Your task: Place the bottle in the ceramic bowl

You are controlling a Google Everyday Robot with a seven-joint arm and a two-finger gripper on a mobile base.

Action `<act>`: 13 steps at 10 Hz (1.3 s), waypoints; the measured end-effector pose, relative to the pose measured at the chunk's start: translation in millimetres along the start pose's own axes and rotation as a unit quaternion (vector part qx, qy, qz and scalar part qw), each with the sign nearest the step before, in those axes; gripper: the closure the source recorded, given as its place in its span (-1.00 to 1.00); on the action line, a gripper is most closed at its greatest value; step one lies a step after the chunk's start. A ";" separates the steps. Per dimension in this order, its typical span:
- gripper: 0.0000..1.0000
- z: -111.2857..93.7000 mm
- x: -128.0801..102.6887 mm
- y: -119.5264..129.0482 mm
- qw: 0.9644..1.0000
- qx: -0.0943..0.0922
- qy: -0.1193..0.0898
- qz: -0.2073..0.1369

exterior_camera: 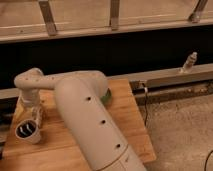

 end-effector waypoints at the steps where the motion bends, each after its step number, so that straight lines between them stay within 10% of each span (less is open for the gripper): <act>1: -0.60 7.4 -0.3 4.3 1.000 -0.002 0.006 -0.001; 6: -0.48 26.1 10.3 -5.8 0.999 0.001 0.026 0.018; 13: 0.90 28.1 15.3 -13.0 0.999 0.006 0.035 0.025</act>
